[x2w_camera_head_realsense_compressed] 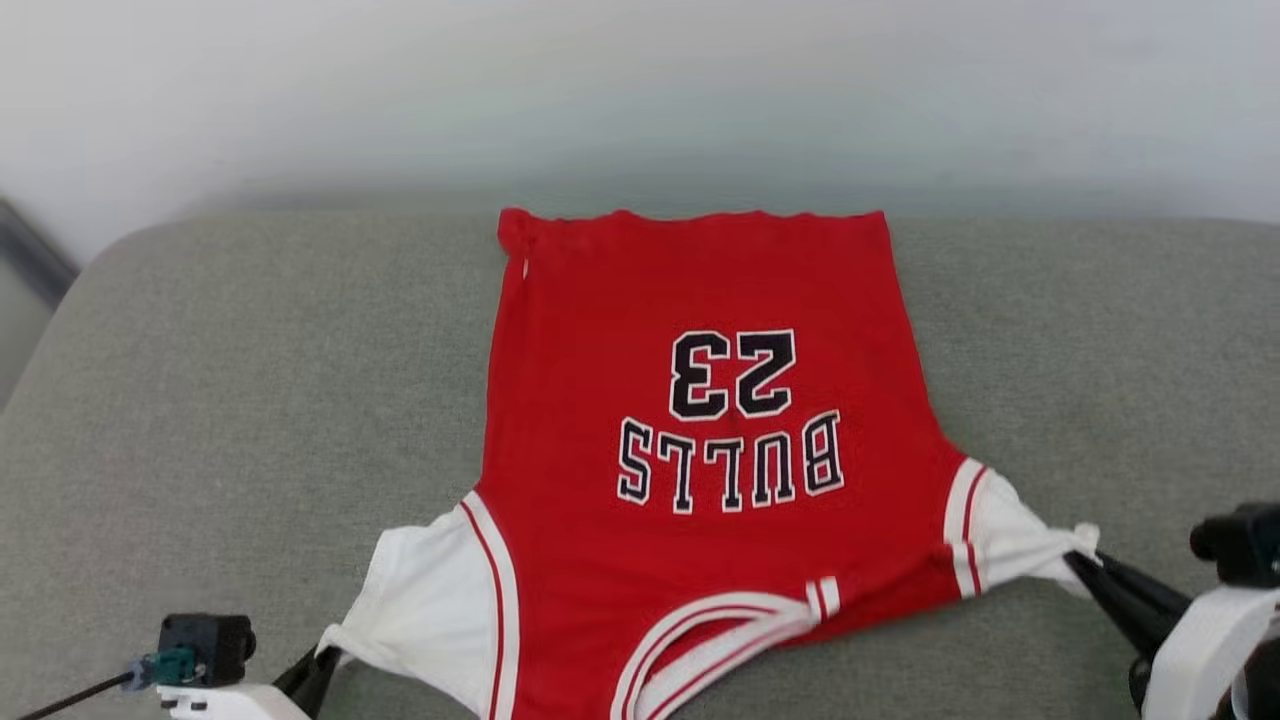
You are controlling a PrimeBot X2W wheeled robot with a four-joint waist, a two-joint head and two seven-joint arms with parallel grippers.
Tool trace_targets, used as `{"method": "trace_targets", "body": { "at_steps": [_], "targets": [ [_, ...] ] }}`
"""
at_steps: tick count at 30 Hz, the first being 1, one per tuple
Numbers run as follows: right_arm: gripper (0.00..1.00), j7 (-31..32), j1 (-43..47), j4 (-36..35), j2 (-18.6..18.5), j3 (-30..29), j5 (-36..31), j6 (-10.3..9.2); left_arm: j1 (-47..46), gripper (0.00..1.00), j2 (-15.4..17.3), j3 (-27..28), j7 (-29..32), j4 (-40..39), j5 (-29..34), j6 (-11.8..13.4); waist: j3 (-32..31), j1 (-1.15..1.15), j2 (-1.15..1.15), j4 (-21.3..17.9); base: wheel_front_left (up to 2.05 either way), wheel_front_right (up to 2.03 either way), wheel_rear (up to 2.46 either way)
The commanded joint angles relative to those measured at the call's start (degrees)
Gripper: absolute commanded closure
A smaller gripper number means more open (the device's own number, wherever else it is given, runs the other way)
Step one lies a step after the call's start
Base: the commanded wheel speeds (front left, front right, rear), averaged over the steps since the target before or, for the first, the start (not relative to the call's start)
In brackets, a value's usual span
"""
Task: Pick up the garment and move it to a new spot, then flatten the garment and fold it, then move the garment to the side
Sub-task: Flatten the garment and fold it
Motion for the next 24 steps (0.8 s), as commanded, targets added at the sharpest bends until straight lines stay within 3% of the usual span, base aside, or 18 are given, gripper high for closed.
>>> {"method": "trace_targets", "body": {
  "at_steps": [1,8,15,16,17,24],
  "targets": [
    [1.0,-0.65,2.53,-0.84,-0.96,0.32,-0.51,-0.06,1.4,1.0,0.46,0.24,0.08,-0.61,-0.35,0.8,-1.29,0.02,0.0,-0.48,0.0,0.0,0.0],
    [1.0,0.09,10.86,-3.21,-3.43,0.7,0.82,-0.06,7.22,1.0,0.47,-0.99,1.92,-2.25,-2.21,1.66,-3.49,0.02,0.0,-0.95,0.0,0.0,0.0],
    [1.0,2.3,13.57,-3.59,-4.65,0.55,1.8,-0.06,8.36,1.0,0.38,-1.58,2.38,-3.26,-2.66,1.62,-3.72,0.02,0.0,-0.78,0.0,0.0,0.0],
    [0.84,2.27,13.29,-4.12,-4.93,0.57,1.49,-0.05,8.21,1.0,0.16,-1.48,2.29,-3.56,-2.86,1.56,-3.61,0.02,0.0,-0.67,0.0,0.0,0.0],
    [0.0,2.21,12.83,-4.59,-5.04,0.3,1.7,-0.06,7.94,1.0,0.0,-1.34,2.26,-3.92,-3.16,1.47,-3.49,0.02,0.0,-0.51,0.0,0.0,0.0],
    [0.0,8.38,10.0,-7.74,-7.45,-1.26,4.84,-0.05,6.92,1.0,0.47,-2.04,5.67,-9.92,-5.69,-0.37,-1.55,0.02,0.0,1.34,0.0,0.0,0.0]
  ]
}}
